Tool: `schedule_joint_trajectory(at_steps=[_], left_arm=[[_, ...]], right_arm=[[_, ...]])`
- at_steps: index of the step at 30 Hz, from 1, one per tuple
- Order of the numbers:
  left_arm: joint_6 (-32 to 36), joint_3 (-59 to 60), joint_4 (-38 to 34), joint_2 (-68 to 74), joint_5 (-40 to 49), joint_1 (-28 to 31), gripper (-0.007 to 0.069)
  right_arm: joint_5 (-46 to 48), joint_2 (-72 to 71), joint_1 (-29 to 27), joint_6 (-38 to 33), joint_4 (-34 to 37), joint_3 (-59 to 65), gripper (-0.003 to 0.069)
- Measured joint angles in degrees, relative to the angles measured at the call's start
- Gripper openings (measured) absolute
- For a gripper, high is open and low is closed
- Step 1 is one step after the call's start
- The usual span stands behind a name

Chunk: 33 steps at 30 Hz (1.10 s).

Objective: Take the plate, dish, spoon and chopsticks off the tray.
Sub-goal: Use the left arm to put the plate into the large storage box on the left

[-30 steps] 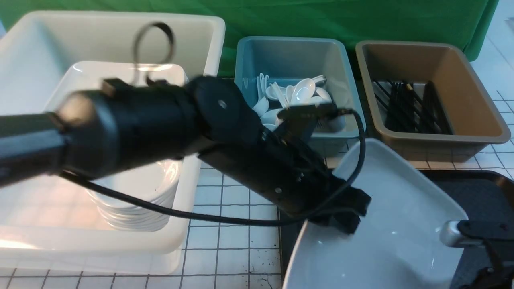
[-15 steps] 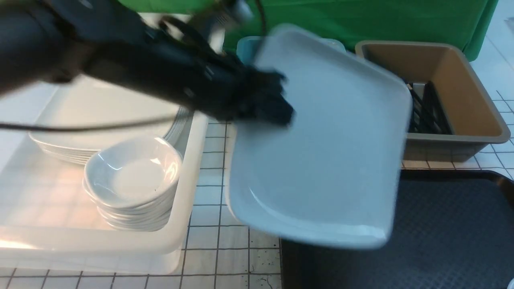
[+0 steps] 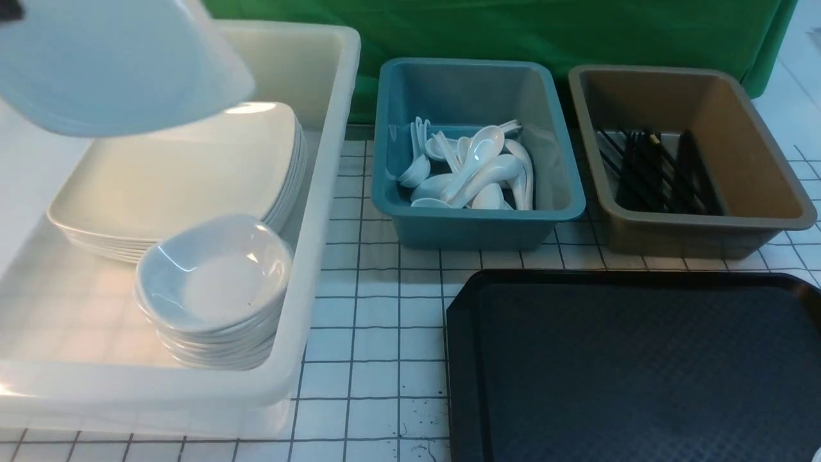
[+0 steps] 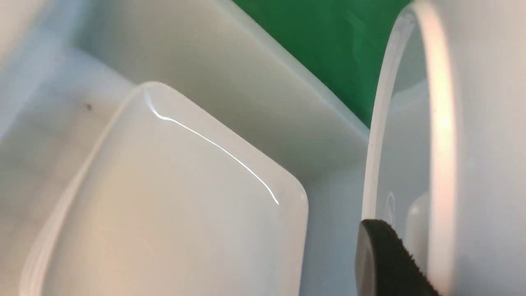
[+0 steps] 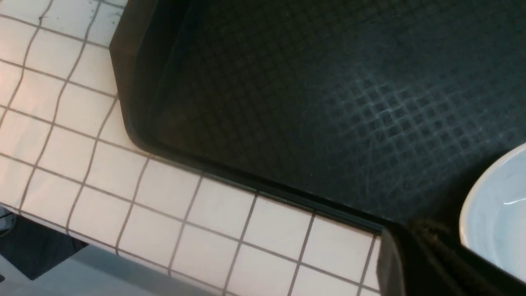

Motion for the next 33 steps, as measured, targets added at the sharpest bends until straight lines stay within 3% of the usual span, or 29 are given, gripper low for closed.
schedule_joint_trajectory(at_steps=[4,19,24,28,33], left_arm=[[0.0,0.1,-1.9,1.9,-2.4,0.2,0.0097],[0.1,0.7,-2.4,15.6,-14.4,-9.0,0.0097],[-0.8,0.7,-2.9,16.9,-13.9,-9.2,0.0102],[-1.1,0.6,-0.3,17.2,-12.5,-9.2,0.0147],[-2.5,0.6,7.8,17.6,-5.7,-9.2,0.0299]], right_arm=[[-0.9,0.0,0.0,0.8,0.0,0.0,0.0032],[-5.0,0.0,0.0,2.4,0.0,-0.1,0.0033],[-5.1,0.0,0.0,2.4,0.0,-0.1,0.0033],[-5.1,0.0,0.0,2.4,0.0,-0.1,0.0033],[-5.1,0.0,0.0,2.4,0.0,-0.1,0.0033]])
